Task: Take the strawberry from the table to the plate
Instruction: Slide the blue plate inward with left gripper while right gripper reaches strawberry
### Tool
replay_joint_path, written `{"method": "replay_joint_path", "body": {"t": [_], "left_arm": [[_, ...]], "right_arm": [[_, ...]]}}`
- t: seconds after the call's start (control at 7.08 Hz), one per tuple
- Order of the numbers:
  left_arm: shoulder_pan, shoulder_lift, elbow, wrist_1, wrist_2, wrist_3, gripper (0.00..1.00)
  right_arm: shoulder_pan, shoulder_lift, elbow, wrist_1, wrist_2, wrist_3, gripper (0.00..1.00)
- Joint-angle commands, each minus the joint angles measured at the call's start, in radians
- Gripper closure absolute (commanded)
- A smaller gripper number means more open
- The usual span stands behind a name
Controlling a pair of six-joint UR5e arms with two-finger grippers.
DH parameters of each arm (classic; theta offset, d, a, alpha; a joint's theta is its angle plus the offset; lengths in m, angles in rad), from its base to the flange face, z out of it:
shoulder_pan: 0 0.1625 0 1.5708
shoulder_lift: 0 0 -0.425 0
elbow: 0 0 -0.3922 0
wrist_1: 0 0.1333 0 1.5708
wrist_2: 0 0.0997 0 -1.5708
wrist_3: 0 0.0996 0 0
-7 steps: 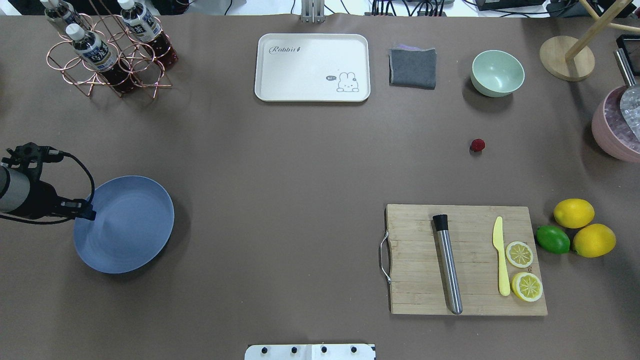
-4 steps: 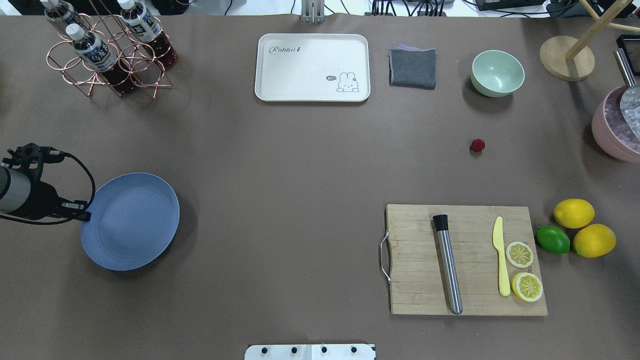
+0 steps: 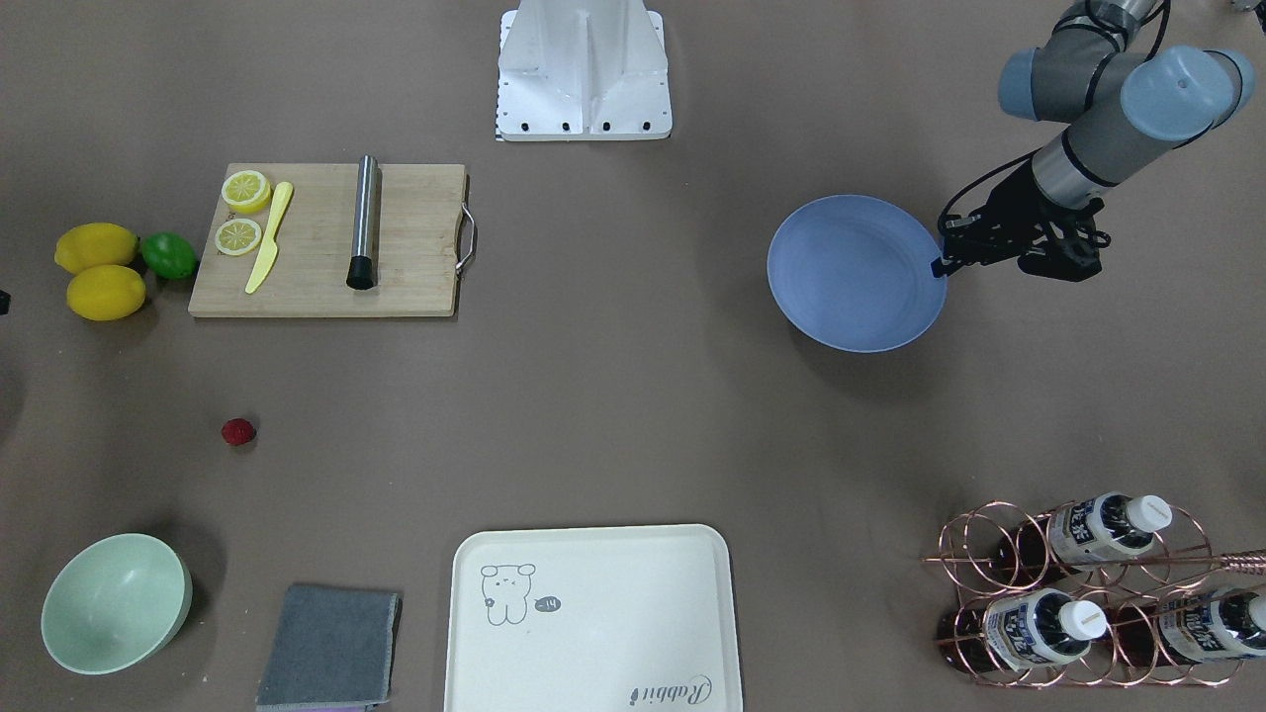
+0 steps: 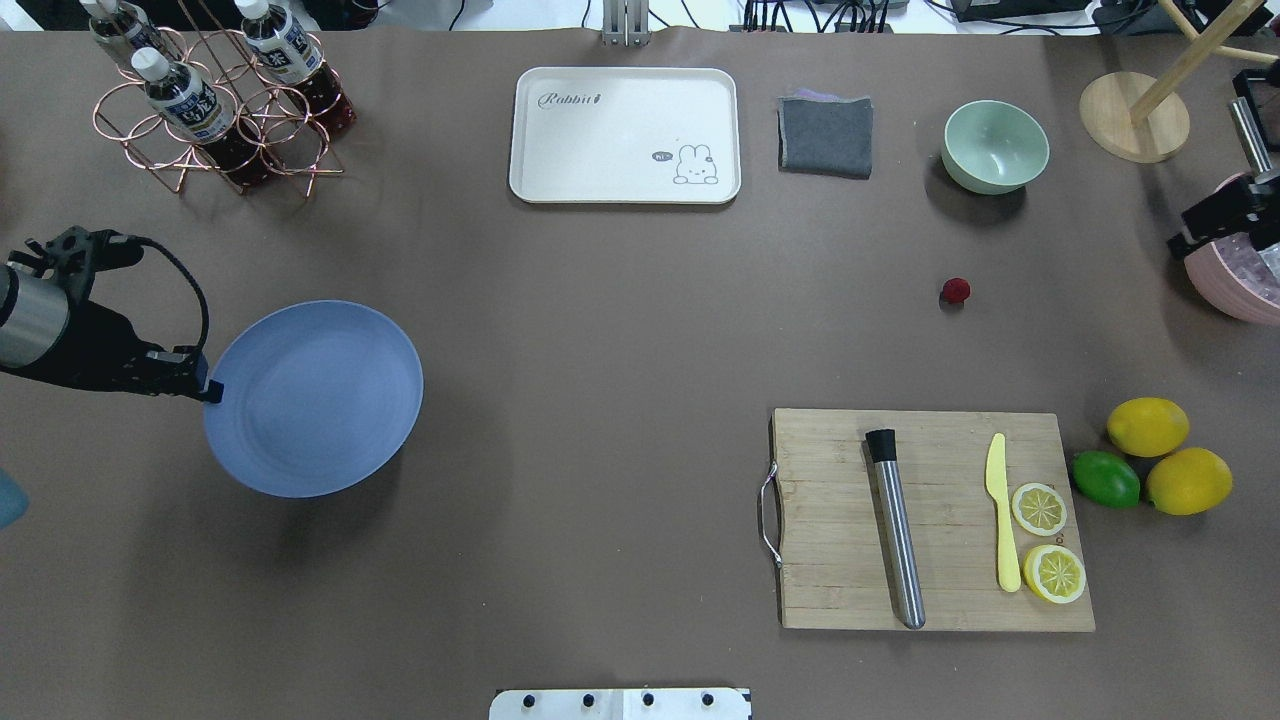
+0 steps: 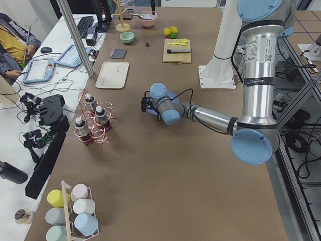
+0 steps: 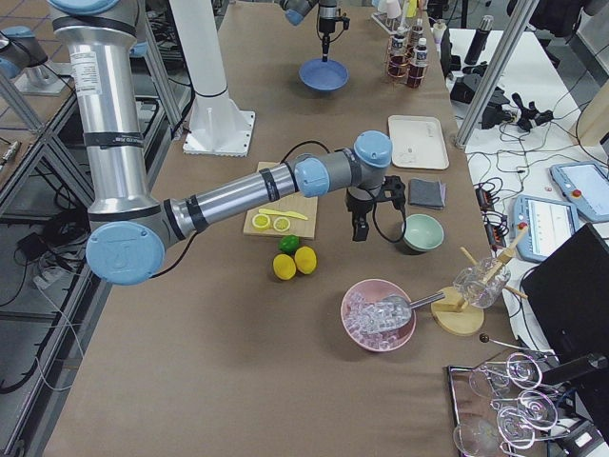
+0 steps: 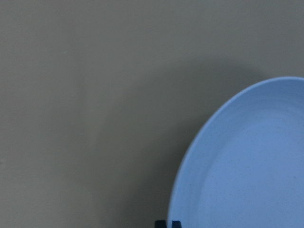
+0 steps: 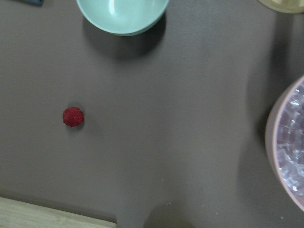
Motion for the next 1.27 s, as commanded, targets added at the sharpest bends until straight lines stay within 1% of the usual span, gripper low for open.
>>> {"method": "replay_joint_path", "body": {"t": [0.0, 0.14, 0.28, 0.42, 0.57, 0.71, 0.85, 0.99, 1.13], "left_arm": [[0.045, -0.159, -0.008, 0.002, 0.003, -0.24, 1.0], [0.102, -0.215, -0.008, 0.026, 0.045, -0.315, 1.0], [0.129, -0.27, -0.009, 0.092, 0.102, -0.324, 1.0], [0.148, -0.322, -0.012, 0.164, 0.127, -0.325, 1.0], [0.204, -0.34, -0.009, 0.175, 0.191, -0.35, 1.0], [0.266, -0.36, 0.0, 0.177, 0.237, -0.373, 1.0], [0.312, -0.386, 0.02, 0.177, 0.292, -0.393, 1.0], [0.321, -0.387, 0.026, 0.177, 0.303, -0.393, 1.0], [0.325, -0.387, 0.028, 0.178, 0.306, -0.394, 1.0]], "right_arm": [[-0.135, 0.101, -0.031, 0.002, -0.061, 0.1, 0.0], [-0.186, 0.121, -0.036, 0.002, -0.112, 0.135, 0.01], [-0.226, 0.162, -0.062, 0.005, -0.149, 0.179, 0.02], [-0.261, 0.181, -0.161, 0.132, -0.193, 0.212, 0.04], [-0.283, 0.183, -0.312, 0.389, -0.197, 0.311, 0.06], [-0.313, 0.199, -0.367, 0.472, -0.204, 0.377, 0.09], [-0.335, 0.203, -0.396, 0.477, -0.246, 0.379, 0.1], [-0.341, 0.209, -0.399, 0.477, -0.255, 0.379, 0.12], [-0.34, 0.195, -0.392, 0.48, -0.252, 0.379, 0.26]]}}
